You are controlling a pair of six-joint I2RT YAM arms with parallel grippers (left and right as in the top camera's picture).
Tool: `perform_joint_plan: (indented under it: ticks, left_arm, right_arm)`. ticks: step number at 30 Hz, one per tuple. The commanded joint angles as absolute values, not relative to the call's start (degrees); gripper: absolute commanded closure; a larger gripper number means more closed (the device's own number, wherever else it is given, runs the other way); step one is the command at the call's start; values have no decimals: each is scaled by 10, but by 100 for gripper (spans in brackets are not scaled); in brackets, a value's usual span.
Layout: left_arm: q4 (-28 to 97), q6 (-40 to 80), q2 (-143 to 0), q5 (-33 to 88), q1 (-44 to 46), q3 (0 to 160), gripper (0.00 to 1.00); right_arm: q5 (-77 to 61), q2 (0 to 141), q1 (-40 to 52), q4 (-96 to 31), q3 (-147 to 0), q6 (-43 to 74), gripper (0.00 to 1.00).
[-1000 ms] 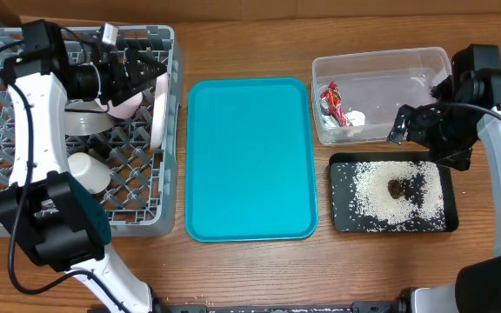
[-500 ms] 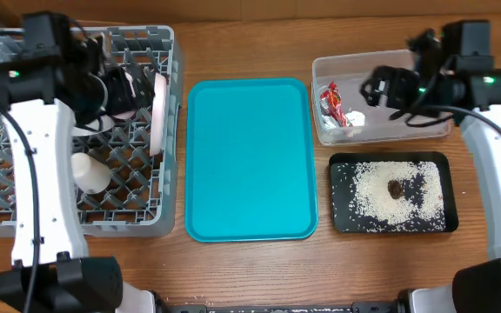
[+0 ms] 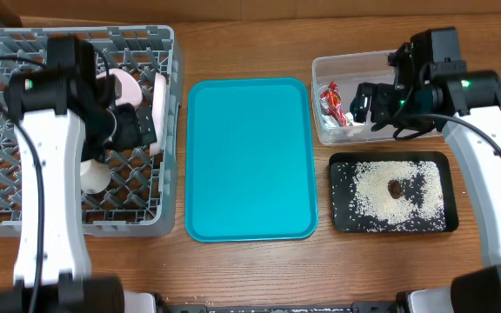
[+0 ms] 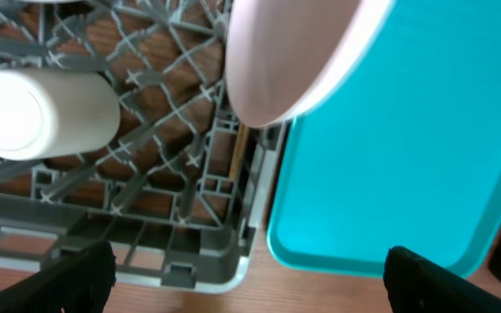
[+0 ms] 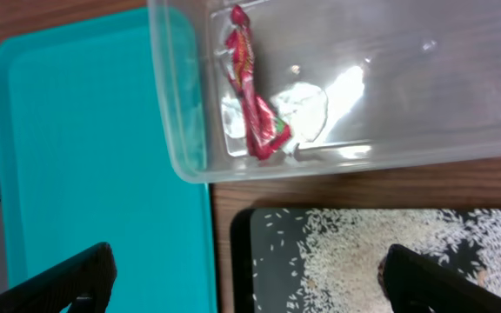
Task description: Sort waste into correct bins and load items into the dishwasher
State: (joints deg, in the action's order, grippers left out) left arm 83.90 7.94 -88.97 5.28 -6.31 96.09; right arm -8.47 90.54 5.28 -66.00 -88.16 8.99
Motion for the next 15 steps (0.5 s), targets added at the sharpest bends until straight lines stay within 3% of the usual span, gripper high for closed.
perform_joint_plan:
  ticks: [1,8,15]
  left_arm:
    - [788,62,-766,50,-57,879,0]
    - [613,7,-485,51,-56,642,0]
    - [591,8,-292,51,-56,529,0]
  right_arm:
    - [-58,826,51,-630,-830,105,0]
    - [-42,599,52,-500,-639,101,0]
    - [-28,465,51,-520,-568,101,0]
